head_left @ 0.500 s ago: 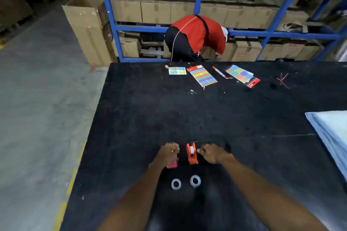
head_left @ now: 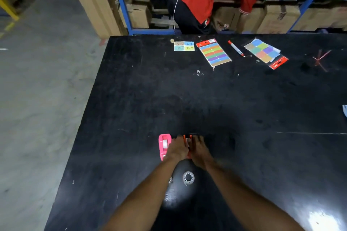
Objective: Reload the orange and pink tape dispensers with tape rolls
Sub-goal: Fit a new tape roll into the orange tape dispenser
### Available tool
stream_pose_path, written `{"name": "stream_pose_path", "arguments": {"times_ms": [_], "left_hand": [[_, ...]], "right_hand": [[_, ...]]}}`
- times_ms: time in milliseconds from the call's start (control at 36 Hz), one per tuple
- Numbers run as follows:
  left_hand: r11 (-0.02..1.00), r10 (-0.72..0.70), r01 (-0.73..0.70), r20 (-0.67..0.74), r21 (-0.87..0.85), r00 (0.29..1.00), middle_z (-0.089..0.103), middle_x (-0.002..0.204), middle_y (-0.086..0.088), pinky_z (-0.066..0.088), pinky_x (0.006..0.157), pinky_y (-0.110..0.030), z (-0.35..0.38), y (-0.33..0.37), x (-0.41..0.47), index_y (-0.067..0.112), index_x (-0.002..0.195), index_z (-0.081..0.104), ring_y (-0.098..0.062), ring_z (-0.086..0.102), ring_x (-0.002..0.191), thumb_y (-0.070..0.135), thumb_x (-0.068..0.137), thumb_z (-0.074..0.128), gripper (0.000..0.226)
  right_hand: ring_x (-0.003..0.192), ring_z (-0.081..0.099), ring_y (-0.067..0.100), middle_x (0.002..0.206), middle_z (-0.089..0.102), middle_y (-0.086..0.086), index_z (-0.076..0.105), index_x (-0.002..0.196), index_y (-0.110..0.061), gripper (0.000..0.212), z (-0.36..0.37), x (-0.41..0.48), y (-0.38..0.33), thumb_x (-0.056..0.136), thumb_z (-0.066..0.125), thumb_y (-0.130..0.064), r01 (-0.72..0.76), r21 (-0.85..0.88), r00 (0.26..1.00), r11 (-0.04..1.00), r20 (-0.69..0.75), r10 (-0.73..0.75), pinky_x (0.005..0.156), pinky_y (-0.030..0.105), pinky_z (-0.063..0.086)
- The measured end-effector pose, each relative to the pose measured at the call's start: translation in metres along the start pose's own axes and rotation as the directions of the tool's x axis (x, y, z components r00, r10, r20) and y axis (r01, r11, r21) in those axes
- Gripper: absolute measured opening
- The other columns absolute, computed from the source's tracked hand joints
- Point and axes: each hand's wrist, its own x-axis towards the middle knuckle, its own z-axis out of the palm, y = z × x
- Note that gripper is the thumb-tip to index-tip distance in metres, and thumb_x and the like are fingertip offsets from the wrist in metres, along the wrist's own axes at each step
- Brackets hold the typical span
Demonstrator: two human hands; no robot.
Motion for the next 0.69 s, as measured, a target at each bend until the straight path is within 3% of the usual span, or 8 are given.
{"name": "stream_pose_path", "arguments": {"times_ms": [56, 167, 222, 361, 417, 500, 611, 694], "left_hand": [[1.000, -0.016, 0.016, 0.006, -0.003, 1.000, 0.070, 0.110, -0.022, 0.052, 0.086, -0.042, 0.001, 0.001, 0.001, 0.004, 0.108, 0.060, -0.040, 0.066, 0.104, 0.034, 0.096, 0.049, 0.035], [0.999, -0.013, 0.014, 0.041, -0.038, 0.999, 0.069, 0.113, -0.021, 0.050, 0.087, -0.039, -0.004, -0.003, 0.003, 0.004, 0.111, 0.057, -0.037, 0.065, 0.107, 0.029, 0.098, 0.048, 0.030], [0.997, 0.000, 0.005, 0.068, -0.080, 0.998, 0.069, 0.112, -0.019, 0.050, 0.087, -0.038, -0.005, -0.003, 0.004, 0.007, 0.112, 0.051, -0.034, 0.066, 0.105, 0.026, 0.099, 0.048, 0.023], [0.942, 0.022, 0.028, 0.145, -0.334, 0.989, 0.061, 0.082, -0.005, 0.058, 0.070, -0.049, -0.007, -0.011, 0.010, 0.031, 0.094, 0.041, -0.020, 0.059, 0.069, 0.023, 0.094, 0.061, 0.021], [0.912, 0.034, 0.045, 0.186, -0.408, 0.982, 0.060, 0.076, -0.001, 0.052, 0.058, -0.033, -0.013, -0.006, 0.002, 0.027, 0.102, 0.044, -0.014, 0.058, 0.066, 0.019, 0.093, 0.065, 0.024], [0.868, 0.065, 0.061, 0.233, -0.494, 0.970, 0.065, 0.083, -0.001, 0.053, 0.066, -0.026, -0.018, -0.001, -0.007, 0.020, 0.125, 0.045, -0.018, 0.064, 0.079, 0.020, 0.090, 0.069, 0.042], [0.812, 0.110, 0.074, 0.276, -0.579, 0.955, 0.070, 0.091, -0.008, 0.061, 0.068, -0.026, -0.019, -0.005, -0.013, 0.010, 0.136, 0.046, -0.016, 0.073, 0.077, 0.014, 0.091, 0.067, 0.049], [0.783, 0.161, 0.051, 0.280, -0.620, 0.946, 0.073, 0.096, -0.015, 0.062, 0.075, -0.032, -0.022, -0.005, -0.015, 0.005, 0.139, 0.047, -0.021, 0.075, 0.080, 0.012, 0.090, 0.069, 0.054]], "right_hand": [[0.123, 0.046, 0.035, 0.135, 0.045, 0.014, 0.049, 0.132, -0.013, 0.069, 0.005, 0.003, 0.005, 0.088, 0.021, -0.058, -0.053, 0.118, 0.998, 0.992, -0.036, 0.057, 0.106, 0.050, 0.041], [0.122, 0.052, 0.039, 0.133, 0.048, 0.019, 0.048, 0.131, -0.014, 0.038, 0.000, -0.004, -0.005, 0.104, 0.036, -0.037, -0.088, 0.323, 0.989, 0.942, -0.083, 0.121, 0.106, 0.043, 0.040], [0.120, 0.056, 0.035, 0.130, 0.056, 0.016, 0.048, 0.128, -0.020, 0.037, -0.004, -0.008, -0.005, 0.103, 0.034, -0.042, -0.074, 0.388, 0.988, 0.919, -0.097, 0.121, 0.104, 0.040, 0.043], [0.100, 0.068, 0.032, 0.111, 0.072, 0.010, 0.048, 0.120, -0.027, 0.038, -0.022, -0.024, -0.009, 0.101, 0.030, -0.054, -0.084, 0.491, 0.987, 0.867, -0.077, 0.140, 0.089, 0.043, 0.053], [0.111, 0.064, 0.033, 0.120, 0.069, 0.012, 0.046, 0.132, -0.025, 0.040, -0.028, -0.028, -0.010, 0.104, 0.030, -0.049, -0.078, 0.507, 0.987, 0.859, -0.083, 0.139, 0.096, 0.039, 0.047], [0.121, 0.059, 0.031, 0.131, 0.062, 0.012, 0.039, 0.144, -0.026, 0.046, -0.035, -0.030, -0.009, 0.104, 0.029, -0.047, -0.083, 0.506, 0.989, 0.859, -0.063, 0.133, 0.088, 0.032, 0.046], [0.117, 0.061, 0.030, 0.125, 0.066, 0.011, 0.046, 0.135, -0.026, 0.043, -0.038, -0.033, -0.008, 0.104, 0.028, -0.049, -0.050, 0.487, 0.994, 0.872, -0.063, 0.093, 0.100, 0.038, 0.044], [0.104, 0.066, 0.029, 0.110, 0.071, 0.009, 0.048, 0.119, -0.027, 0.036, -0.040, -0.037, -0.006, 0.103, 0.026, -0.050, -0.033, 0.481, 0.994, 0.876, -0.079, 0.080, 0.094, 0.041, 0.048]]}}
